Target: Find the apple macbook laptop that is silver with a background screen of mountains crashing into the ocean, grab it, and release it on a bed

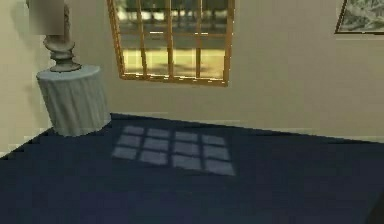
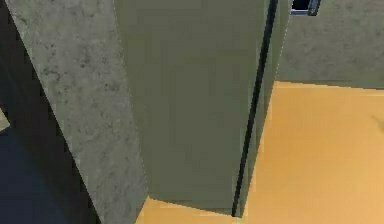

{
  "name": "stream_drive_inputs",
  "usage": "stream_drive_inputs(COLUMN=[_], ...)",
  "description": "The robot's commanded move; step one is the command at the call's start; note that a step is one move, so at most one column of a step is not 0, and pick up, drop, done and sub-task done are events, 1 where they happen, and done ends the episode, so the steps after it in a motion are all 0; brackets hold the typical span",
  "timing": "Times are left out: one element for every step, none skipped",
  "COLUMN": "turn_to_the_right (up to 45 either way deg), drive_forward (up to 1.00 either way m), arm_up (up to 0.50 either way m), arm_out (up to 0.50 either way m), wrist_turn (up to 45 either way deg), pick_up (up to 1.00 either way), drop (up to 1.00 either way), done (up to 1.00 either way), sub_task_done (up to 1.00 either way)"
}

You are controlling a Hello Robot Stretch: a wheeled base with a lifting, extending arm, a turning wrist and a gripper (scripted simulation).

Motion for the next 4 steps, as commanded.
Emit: stream_drive_inputs(turn_to_the_right=[0.0, 12.0, 0.0, 45.0], drive_forward=[0.3, 0.0, 0.55, 0.0], arm_up=[0.0, 0.0, 0.0, 0.0], arm_out=[0.0, 0.0, 0.0, 0.0], wrist_turn=[0.0, 0.0, 0.0, 0.0], pick_up=[0.0, 0.0, 0.0, 0.0], drop=[0.0, 0.0, 0.0, 0.0], done=[0.0, 0.0, 0.0, 0.0], sub_task_done=[0.0, 0.0, 0.0, 0.0])
